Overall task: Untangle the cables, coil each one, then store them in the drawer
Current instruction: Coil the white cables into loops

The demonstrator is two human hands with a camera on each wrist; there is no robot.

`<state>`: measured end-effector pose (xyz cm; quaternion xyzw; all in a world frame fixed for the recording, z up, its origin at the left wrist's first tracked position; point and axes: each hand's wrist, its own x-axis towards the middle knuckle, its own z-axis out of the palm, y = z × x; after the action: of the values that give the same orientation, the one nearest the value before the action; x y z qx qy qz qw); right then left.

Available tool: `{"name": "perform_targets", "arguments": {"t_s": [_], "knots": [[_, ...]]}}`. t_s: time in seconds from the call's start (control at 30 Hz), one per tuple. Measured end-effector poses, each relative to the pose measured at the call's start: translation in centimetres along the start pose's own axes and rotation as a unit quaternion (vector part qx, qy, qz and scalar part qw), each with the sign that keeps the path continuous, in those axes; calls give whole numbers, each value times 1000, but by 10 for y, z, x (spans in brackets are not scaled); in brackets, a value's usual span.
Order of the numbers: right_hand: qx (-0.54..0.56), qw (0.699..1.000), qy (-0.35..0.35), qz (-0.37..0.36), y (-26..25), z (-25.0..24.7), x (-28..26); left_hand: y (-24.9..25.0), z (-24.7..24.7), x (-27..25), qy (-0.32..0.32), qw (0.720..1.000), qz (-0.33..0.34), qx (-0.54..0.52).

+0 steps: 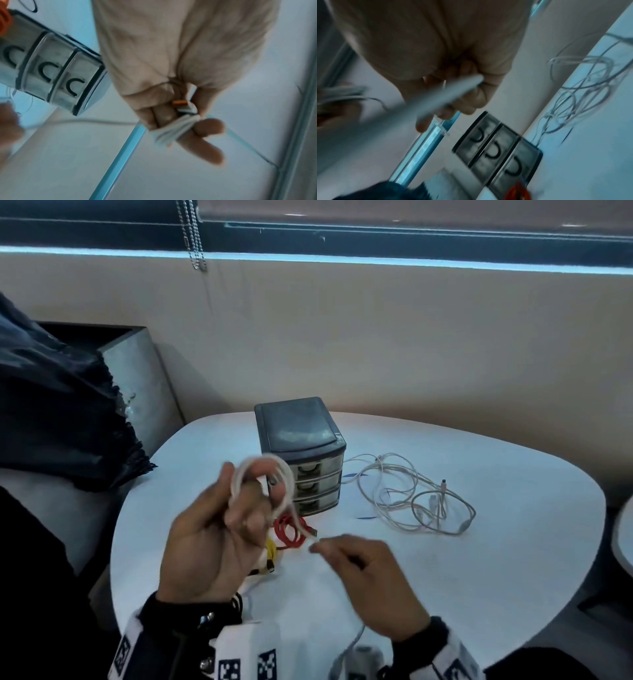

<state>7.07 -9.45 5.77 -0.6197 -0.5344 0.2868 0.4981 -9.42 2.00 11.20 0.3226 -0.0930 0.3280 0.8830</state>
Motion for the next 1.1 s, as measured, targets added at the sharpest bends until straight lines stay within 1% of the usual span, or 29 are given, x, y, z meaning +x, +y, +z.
{"name": "perform_targets", "arguments": {"t_s": [0.03,0.07,0.1,0.13,0.17,0.2,0.27,0.3,0.33,0.37,0.4,0.43,0.47,0.5,0.53,0.57,0.6,0.63,0.67,0.7,0.73,0.77,0.8,0.83,0.87,0.93,1.0,1.07,1.1], "knots": [[1,999,-41,-1,-3,9,-4,2,-1,3,70,997,33,20],[-5,997,-74,-10,-8,17,-7,1,-1,5,165,979,74,91],[-14,995,-100,-23,-13,22,-10,-1,-2,6,249,946,117,173],[-30,992,-118,-38,-18,24,-11,-4,-1,6,287,918,136,236],[-48,989,-127,-52,-22,23,-11,-7,-3,6,302,891,140,309],[-65,988,-127,-64,-26,20,-11,-9,-6,5,316,850,135,400],[-95,986,-113,-81,-33,13,-10,-14,-17,2,326,733,98,588],[-113,985,-94,-92,-33,9,-9,-16,-21,0,311,683,71,657],[-140,982,-62,-106,-32,4,-7,-18,-23,-2,281,642,32,712],[-180,976,-22,-124,-29,-1,-3,-22,-23,-3,244,610,-24,754],[-229,963,20,-141,-24,-7,1,-24,-22,-5,207,593,-88,773],[-275,948,56,-153,-17,-12,6,-26,-21,-6,177,598,-143,769],[-307,936,83,-152,-11,-17,11,-27,-19,-8,156,626,-187,741],[-323,929,104,-147,-4,-20,14,-28,-15,-9,141,675,-217,691],[-328,926,119,-142,3,-20,15,-26,-11,-10,126,733,-230,627],[-323,927,130,-138,10,-19,14,-23,-6,-10,109,791,-230,557],[-313,930,138,-138,17,-16,12,-19,-1,-11,92,838,-221,490],[-298,933,142,-141,22,-12,9,-15,3,-12,82,874,-205,433],[-282,938,144,-143,25,-7,5,-11,7,-12,86,901,-179,385],[-265,943,143,-141,27,-1,2,-9,11,-11,107,924,-142,337],[-249,949,139,-134,27,6,-2,-6,14,-9,148,942,-99,285],[-234,956,128,-124,25,13,-4,-4,16,-7,201,951,-53,227],[-219,963,111,-111,23,19,-7,-3,14,-4,252,952,-11,173],[-203,971,86,-97,20,25,-10,-2,14,-1,290,947,23,138],[-189,977,55,-85,16,30,-12,-2,11,1,315,939,50,130],[-151,986,-8,-69,7,36,-15,-6,5,3,344,923,85,149],[-74,995,-56,-42,-5,37,-16,-10,2,2,369,912,101,150],[7,997,-76,-16,-15,35,-15,-10,3,2,383,910,110,115],[40,997,-71,-4,-18,34,-13,-9,4,3,385,911,113,95]]}}
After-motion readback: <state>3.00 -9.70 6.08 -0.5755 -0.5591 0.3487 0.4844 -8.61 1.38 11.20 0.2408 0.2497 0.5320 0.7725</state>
